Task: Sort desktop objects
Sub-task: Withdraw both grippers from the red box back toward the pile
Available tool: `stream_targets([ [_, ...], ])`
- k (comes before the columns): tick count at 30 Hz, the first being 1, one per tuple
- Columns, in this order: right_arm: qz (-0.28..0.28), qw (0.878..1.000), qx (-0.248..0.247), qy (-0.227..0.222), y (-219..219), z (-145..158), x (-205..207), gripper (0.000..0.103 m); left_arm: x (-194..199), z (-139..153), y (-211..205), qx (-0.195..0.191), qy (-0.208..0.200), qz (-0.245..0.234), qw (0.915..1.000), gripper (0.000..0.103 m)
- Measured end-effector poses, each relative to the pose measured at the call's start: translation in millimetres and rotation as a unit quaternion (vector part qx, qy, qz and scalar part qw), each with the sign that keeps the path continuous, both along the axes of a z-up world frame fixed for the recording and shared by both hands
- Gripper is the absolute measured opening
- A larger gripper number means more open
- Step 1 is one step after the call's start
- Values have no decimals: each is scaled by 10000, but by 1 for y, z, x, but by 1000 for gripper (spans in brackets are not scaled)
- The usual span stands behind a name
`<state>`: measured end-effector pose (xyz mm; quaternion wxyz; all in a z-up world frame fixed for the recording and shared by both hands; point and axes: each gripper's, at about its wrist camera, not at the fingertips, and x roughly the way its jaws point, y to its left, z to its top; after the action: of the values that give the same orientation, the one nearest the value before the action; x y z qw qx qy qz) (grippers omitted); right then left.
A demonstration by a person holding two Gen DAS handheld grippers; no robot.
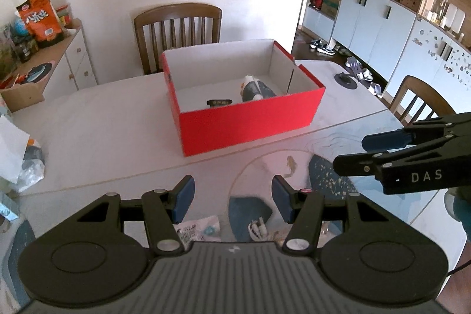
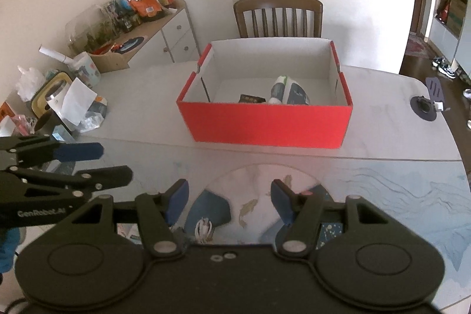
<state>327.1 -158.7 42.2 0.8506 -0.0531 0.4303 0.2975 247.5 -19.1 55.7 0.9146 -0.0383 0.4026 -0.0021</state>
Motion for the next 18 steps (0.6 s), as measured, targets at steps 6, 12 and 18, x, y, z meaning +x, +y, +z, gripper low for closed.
stream_targets([
  [6,-22,9999,-151,-45,-4,-15,-15,62,-18,-13,8,-15,49,61,10000,57],
  [12,4,9997,-252,18,-4,-32,-29,62,-32,-26,10,29,66,14,10000,57],
  [18,40,9996,-258,-77,-5,-40,-42,62,-43,-37,8,69,83,4,9999,59],
])
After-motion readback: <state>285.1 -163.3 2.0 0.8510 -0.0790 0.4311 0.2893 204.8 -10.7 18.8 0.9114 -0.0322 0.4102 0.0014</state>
